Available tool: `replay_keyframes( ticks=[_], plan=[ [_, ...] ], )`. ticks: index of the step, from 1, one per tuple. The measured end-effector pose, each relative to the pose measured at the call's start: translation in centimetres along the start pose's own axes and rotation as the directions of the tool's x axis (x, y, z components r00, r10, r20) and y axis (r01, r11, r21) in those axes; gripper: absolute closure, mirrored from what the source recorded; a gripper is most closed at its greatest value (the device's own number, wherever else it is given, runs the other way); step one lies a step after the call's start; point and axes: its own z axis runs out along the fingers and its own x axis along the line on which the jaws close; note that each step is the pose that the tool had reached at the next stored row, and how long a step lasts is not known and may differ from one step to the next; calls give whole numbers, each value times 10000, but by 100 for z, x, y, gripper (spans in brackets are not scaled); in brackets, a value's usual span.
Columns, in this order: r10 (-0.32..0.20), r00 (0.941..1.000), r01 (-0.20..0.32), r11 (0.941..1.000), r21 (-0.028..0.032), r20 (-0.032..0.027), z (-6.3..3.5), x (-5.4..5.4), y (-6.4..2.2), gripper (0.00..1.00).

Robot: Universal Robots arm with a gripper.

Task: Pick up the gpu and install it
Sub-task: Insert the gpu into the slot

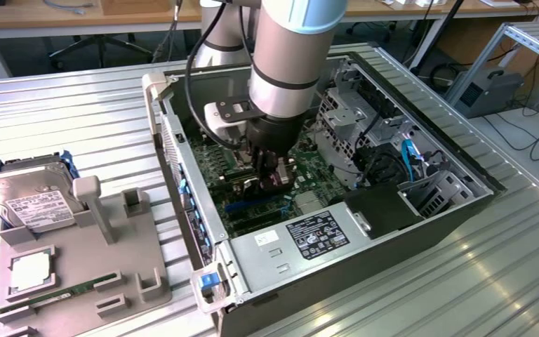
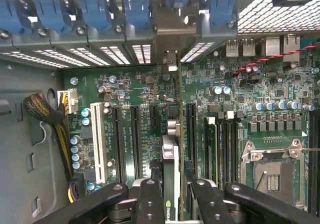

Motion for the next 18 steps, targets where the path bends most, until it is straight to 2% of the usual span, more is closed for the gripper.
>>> replay_keyframes(
  ticks=[4,18],
  plan=[
    [-1,10000,1,10000,-1,-1,0,-1,-28,73],
    [-272,9996,272,9996,-9,0,1,-22,-29,73]
  ],
)
